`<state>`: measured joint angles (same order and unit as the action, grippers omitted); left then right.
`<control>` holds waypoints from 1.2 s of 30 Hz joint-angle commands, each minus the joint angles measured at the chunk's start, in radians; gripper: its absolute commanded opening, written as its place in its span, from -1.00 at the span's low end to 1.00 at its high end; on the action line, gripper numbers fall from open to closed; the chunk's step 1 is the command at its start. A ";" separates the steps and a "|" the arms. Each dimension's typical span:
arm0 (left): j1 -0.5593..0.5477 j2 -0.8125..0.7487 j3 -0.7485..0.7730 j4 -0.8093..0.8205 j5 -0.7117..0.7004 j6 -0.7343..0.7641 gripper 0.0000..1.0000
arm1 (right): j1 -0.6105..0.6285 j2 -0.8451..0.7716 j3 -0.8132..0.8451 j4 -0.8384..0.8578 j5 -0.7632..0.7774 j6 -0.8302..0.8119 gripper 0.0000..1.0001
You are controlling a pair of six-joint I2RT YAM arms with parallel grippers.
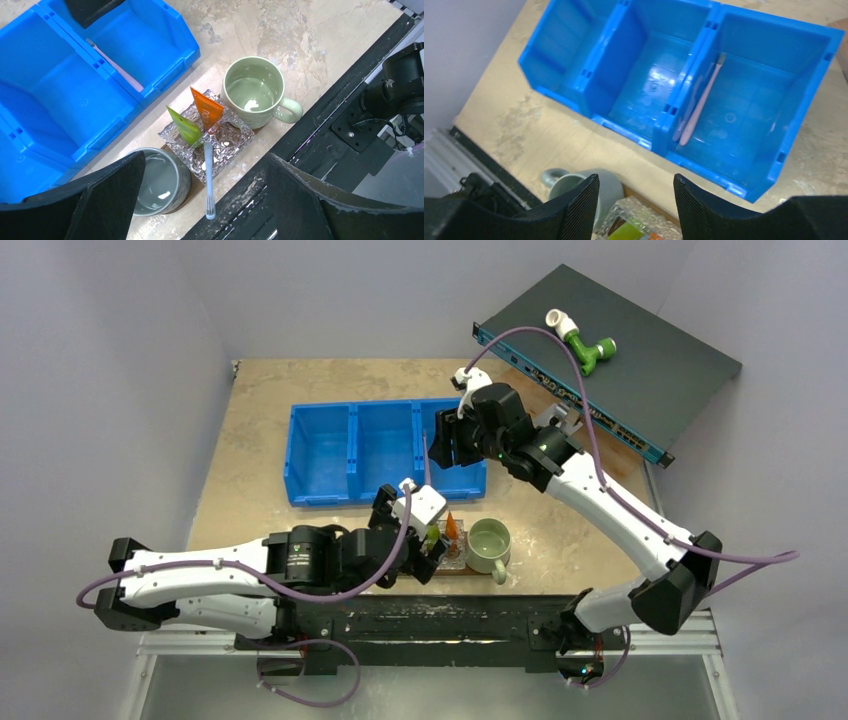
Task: Prepare toiletry sets of a toothbrush and toothpaste on the tray
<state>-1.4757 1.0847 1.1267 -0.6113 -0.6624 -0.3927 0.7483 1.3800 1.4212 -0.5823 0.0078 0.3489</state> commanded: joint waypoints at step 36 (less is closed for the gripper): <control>0.619 -0.224 -0.064 -0.220 0.320 -0.071 0.90 | -0.151 0.616 0.175 0.113 0.076 0.082 0.27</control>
<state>-0.8867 0.8753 1.0805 -0.8539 -0.3870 -0.4538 0.6010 1.9724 1.5291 -0.4934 0.0765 0.4187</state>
